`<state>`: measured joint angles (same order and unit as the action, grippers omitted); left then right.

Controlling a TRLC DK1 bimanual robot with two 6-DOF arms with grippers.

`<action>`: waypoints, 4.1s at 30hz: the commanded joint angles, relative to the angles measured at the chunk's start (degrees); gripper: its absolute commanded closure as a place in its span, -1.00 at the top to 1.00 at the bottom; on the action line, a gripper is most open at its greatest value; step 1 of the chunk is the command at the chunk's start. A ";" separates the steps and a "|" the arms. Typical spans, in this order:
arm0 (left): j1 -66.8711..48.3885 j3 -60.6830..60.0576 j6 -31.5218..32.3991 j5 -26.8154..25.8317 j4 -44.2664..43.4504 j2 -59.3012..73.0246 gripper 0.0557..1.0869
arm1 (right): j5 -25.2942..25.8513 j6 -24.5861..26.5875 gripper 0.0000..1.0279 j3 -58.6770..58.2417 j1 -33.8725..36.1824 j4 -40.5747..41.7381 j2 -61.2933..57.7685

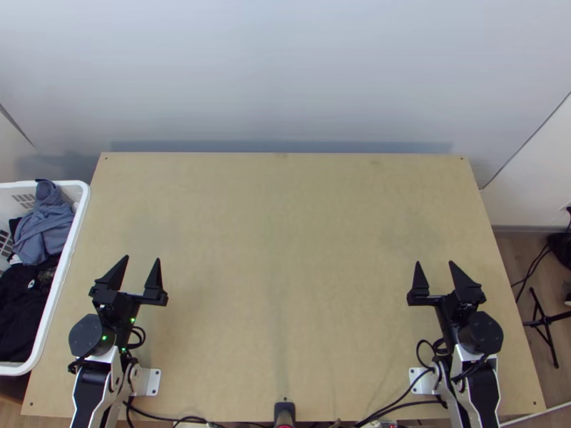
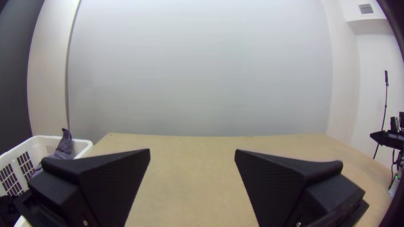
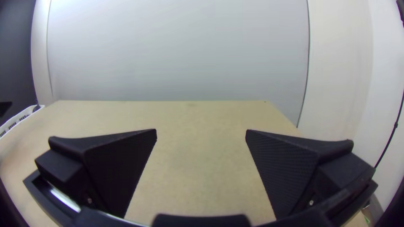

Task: Fold the t-shirt

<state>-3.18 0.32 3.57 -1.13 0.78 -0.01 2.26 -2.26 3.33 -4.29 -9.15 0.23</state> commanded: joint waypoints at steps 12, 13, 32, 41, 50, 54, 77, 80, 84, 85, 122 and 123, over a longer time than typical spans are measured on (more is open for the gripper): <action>0.02 0.03 0.03 -0.02 0.02 0.01 0.90 | 0.02 -0.02 0.91 0.01 -0.01 0.01 0.03; 0.02 0.03 0.03 -0.02 0.02 0.01 0.90 | 0.02 -0.02 0.91 0.01 -0.01 0.09 -0.05; 0.02 0.03 0.03 -0.02 0.02 0.01 0.90 | 0.02 -0.02 0.91 0.01 -0.01 0.01 -0.05; 0.02 0.03 -0.06 0.07 0.02 0.01 0.90 | 0.02 -0.02 0.91 0.01 -0.01 0.09 0.03; 0.02 0.03 0.03 -0.02 0.02 0.01 0.90 | 0.02 -0.02 0.91 0.01 -0.01 0.01 0.03; 0.02 0.03 0.03 -0.02 0.02 0.01 0.90 | 0.02 -0.02 0.91 0.01 -0.01 0.01 0.03; 0.37 -0.05 8.91 0.07 -0.25 -0.08 0.90 | 0.02 -0.64 0.91 0.01 -1.86 0.09 0.03; 0.46 -0.05 8.91 -0.02 -0.42 -0.08 0.90 | 0.11 -0.55 0.91 0.01 -1.42 0.09 0.03; 2.39 -0.05 8.29 0.69 -0.60 0.01 0.90 | 0.11 -0.02 0.91 0.01 -0.54 0.27 0.03; 3.80 -0.05 8.29 0.69 -0.25 0.10 0.90 | 0.11 0.15 0.91 0.09 -0.10 0.53 0.12; 6.78 51.54 4.16 -0.46 18.91 47.82 0.90 | 1.52 -0.46 0.91 57.40 0.96 -0.78 -56.39; 6.43 54.35 4.25 -0.37 19.97 50.46 0.90 | 1.60 0.06 0.91 59.60 0.25 -1.49 -58.50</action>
<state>3.33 38.63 8.10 -1.48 16.99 35.31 3.49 -3.20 47.46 -2.39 -8.25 -45.69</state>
